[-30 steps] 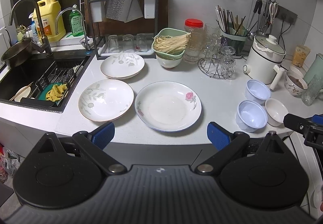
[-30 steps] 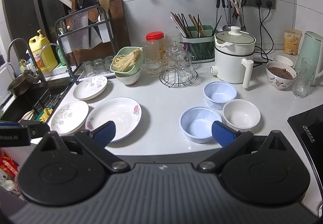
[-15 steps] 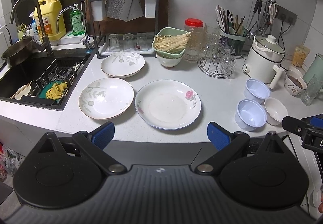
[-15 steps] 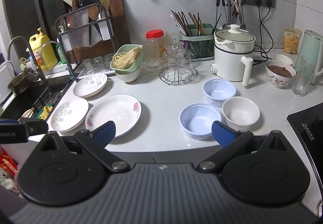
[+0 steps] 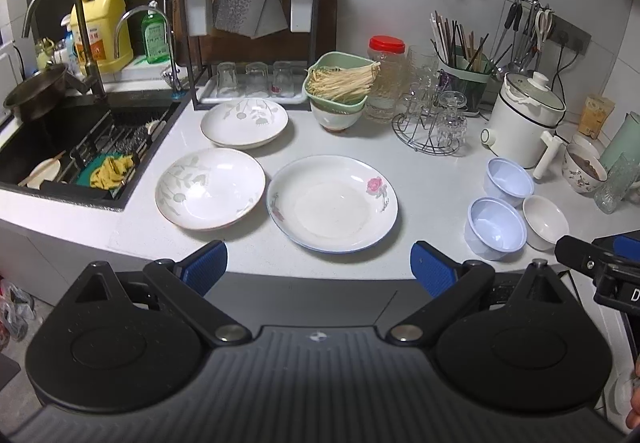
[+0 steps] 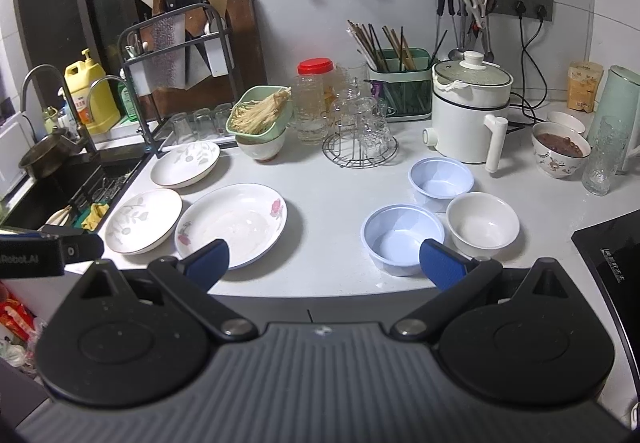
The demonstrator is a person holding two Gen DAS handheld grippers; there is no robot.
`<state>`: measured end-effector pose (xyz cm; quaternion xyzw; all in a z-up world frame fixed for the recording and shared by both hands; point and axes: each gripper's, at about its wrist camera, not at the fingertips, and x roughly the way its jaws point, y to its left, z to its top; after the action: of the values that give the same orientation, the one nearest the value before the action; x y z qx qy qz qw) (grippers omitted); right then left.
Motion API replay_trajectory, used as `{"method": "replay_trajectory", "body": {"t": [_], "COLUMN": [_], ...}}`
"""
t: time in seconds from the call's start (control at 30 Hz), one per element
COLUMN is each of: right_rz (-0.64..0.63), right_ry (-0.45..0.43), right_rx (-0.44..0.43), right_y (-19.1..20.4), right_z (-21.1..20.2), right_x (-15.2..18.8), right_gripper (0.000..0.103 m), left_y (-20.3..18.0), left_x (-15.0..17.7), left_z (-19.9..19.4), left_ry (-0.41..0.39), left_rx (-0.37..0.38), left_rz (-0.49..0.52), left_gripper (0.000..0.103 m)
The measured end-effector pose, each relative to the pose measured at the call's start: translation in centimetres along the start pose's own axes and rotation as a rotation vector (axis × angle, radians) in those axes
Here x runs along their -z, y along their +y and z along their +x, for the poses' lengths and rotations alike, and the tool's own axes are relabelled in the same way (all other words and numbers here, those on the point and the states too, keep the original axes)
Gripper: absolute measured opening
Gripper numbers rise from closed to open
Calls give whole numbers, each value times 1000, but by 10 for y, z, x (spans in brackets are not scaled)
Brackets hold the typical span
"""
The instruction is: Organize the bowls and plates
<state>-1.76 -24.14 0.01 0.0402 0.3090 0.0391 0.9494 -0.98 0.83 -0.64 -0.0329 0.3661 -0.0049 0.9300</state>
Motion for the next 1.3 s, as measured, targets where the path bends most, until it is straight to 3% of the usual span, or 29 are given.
{"method": "replay_trajectory", "body": {"t": [0.83,1.13,1.3], "right_rz": [31,30,21], "right_ry": [-11,-4,1], "right_rx": [-9,-22,-13], "right_y": [-2,-4,-3], "right_z": [2,-5,-6], "right_x": [6,11,13], "right_gripper": [103,103,103], "left_y": [-3,-1,-4], "left_x": [-2,5,6], "left_z": [7,12,15], "left_ry": [26,52,54], "left_rx": [4,75,51], "left_rz": [39,1,12], "left_gripper": [100,100,100]}}
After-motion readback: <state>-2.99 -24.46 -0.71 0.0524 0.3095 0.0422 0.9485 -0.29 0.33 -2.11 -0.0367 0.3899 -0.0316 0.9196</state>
